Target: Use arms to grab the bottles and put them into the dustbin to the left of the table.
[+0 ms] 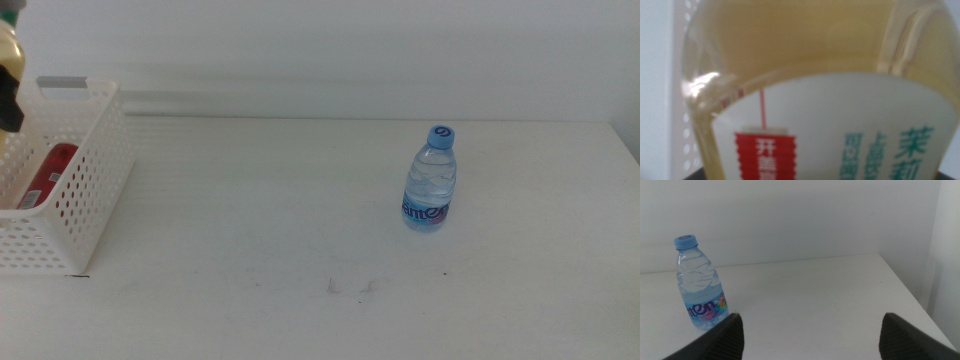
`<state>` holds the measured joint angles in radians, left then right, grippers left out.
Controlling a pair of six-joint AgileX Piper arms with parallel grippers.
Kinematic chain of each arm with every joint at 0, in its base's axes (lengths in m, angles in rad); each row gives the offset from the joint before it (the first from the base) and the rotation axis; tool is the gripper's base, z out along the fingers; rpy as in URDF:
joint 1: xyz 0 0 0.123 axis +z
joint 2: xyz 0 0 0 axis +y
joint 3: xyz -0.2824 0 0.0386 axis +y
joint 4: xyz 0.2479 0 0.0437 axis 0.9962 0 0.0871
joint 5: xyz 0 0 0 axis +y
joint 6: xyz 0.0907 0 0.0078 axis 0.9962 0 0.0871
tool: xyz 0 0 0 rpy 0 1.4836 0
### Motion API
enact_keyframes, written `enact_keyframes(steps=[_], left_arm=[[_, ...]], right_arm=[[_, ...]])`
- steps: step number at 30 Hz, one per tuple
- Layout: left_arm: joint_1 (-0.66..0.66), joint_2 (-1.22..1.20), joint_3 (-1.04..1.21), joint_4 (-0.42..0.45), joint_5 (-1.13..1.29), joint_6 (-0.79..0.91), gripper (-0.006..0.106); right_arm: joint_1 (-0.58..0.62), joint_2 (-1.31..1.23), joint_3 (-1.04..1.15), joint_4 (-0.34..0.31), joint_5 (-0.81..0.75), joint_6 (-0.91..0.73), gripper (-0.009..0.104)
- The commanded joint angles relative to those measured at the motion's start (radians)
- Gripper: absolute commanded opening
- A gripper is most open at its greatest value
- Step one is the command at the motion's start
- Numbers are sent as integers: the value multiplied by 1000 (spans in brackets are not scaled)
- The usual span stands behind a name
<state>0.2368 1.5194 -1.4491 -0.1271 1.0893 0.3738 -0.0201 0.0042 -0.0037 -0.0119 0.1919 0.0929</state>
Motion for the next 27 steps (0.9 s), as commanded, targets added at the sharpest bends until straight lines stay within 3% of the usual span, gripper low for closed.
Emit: enact_keyframes(steps=[1, 11, 15, 18, 27], left_arm=[[28, 53, -39, -65, -24, 49, -2], [42, 263, -39, -84, -63, 125, -2], [42, 316, -39, -97, -114, 140, 6], [42, 342, -39, -127, -146, 178, 21], [42, 324, -39, -136, -189, 199, 88]], right_arm=[[-6, -4, 4, -9, -8, -3, 88], [-6, -4, 4, -9, -8, -3, 88], [-6, -4, 4, -9, -8, -3, 88], [-6, -4, 4, -9, -8, -3, 88], [-6, -4, 4, -9, -8, -3, 88]])
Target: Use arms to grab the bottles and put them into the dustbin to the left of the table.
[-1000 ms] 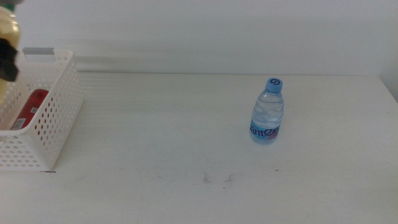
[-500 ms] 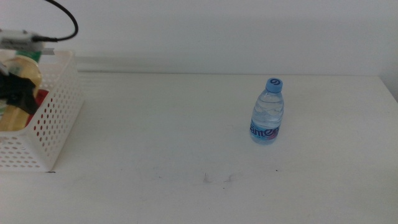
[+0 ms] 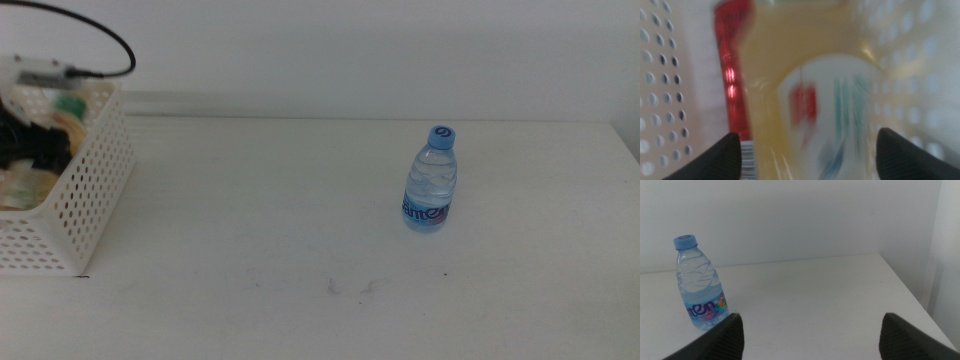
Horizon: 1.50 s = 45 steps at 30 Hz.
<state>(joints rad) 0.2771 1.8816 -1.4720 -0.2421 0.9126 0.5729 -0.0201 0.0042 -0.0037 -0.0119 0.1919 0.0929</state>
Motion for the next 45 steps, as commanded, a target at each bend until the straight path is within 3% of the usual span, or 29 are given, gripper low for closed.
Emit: enact_keyframes(steps=[1, 6, 15, 19, 31, 35, 45], left_arm=[[2, -56, -16, -21, -5, -11, 94], [2, -194, -16, -83, 47, -16, 94], [-41, -550, -16, -498, 172, 48, 94], [-147, -700, -16, -580, 285, 111, 94], [-578, -769, 14, -419, 238, 52, 94], [-610, -761, 24, -376, 220, 51, 94], [-607, -759, 24, -364, 222, 51, 94]], right_arm=[[-6, -4, 4, -9, -8, -3, 88], [-6, -4, 4, -9, -8, -3, 88], [-6, -4, 4, -9, -8, -3, 88], [-6, -4, 4, -9, -8, -3, 88], [-6, -4, 4, -9, -8, -3, 88], [-6, -4, 4, -9, -8, -3, 88], [-6, -4, 4, -9, -8, -3, 88]])
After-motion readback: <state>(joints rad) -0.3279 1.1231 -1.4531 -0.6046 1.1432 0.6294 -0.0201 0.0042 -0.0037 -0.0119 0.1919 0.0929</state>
